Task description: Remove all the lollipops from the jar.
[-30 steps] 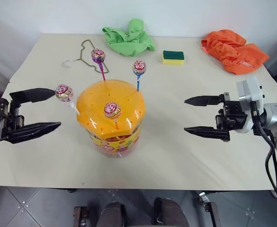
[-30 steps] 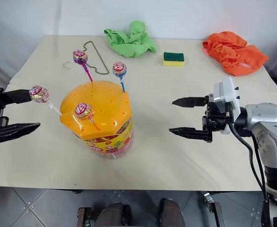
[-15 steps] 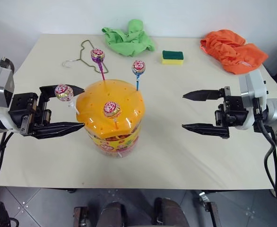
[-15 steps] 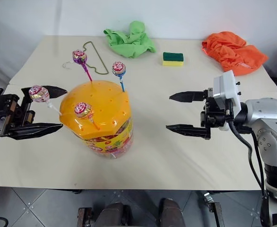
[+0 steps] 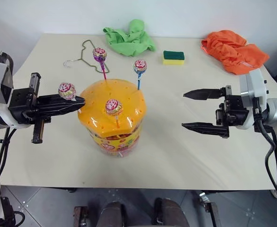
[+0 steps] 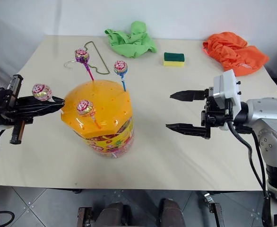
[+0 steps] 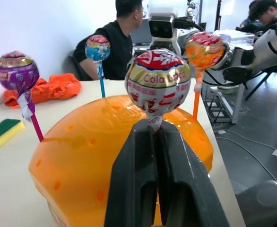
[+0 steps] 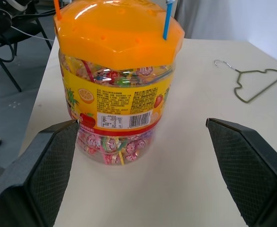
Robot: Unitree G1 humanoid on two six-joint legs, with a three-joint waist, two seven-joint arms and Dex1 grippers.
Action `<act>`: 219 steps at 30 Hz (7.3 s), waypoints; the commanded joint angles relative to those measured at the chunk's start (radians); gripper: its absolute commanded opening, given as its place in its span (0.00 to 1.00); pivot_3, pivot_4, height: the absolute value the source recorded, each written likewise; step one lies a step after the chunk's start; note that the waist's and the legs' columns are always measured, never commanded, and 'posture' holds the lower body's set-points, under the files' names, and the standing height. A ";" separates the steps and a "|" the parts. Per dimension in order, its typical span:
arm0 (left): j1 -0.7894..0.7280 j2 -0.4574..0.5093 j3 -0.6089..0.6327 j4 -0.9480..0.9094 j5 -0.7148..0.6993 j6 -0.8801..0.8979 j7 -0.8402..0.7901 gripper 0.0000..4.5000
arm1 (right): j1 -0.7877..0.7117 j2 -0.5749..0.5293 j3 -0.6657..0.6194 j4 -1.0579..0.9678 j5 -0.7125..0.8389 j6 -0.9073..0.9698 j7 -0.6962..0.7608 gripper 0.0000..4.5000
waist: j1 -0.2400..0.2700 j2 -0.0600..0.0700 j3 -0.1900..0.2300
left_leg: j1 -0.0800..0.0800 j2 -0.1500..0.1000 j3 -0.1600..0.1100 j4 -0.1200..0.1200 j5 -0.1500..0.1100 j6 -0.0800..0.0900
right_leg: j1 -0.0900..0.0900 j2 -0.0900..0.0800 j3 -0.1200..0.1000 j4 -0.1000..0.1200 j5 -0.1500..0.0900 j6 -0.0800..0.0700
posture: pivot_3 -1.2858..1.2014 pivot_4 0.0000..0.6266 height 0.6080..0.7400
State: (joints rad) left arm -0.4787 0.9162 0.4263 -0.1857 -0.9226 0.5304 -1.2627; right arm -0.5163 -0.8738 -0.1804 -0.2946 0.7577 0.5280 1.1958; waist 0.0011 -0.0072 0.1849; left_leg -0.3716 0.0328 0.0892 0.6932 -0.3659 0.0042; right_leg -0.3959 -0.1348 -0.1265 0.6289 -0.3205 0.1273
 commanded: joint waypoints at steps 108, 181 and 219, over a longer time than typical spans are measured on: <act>-0.837 -0.210 -0.335 0.736 0.573 -0.075 0.195 0.00 | 0.236 -0.106 -0.391 -0.197 0.184 0.049 -0.211 1.00 | 0.022 -0.004 0.001 | -0.002 -0.001 0.001 0.008 -0.003 0.003 | 0.000 0.000 0.001 0.002 0.001 0.002 | 0.52 0.24 1.00; -0.228 0.052 -0.090 0.487 0.193 -0.100 -0.348 1.00 | -0.209 0.157 0.165 -0.290 0.251 0.196 -0.345 1.00 | 0.007 -0.010 0.001 | -0.002 0.000 0.002 0.008 -0.003 0.003 | -0.002 0.000 0.002 0.004 0.001 0.002 | 0.52 0.24 1.00; -0.018 0.141 -0.169 0.395 -0.030 -0.202 -0.352 1.00 | -0.500 0.523 0.256 0.041 0.057 0.033 -0.047 0.00 | -0.031 -0.010 0.001 | 0.000 -0.001 0.001 0.006 -0.004 0.003 | -0.003 0.000 0.002 0.008 0.000 0.001 | 0.52 0.24 1.00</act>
State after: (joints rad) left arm -0.4795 1.0563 0.2235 0.2384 -0.9232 0.3275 -1.5024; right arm -0.9998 -0.3461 0.1236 -0.2419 0.7773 0.5796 1.1383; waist -0.0300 -0.0173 0.1860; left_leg -0.3719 0.0323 0.0906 0.6991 -0.3696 0.0072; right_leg -0.3987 -0.1347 -0.1243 0.6370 -0.3202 0.1279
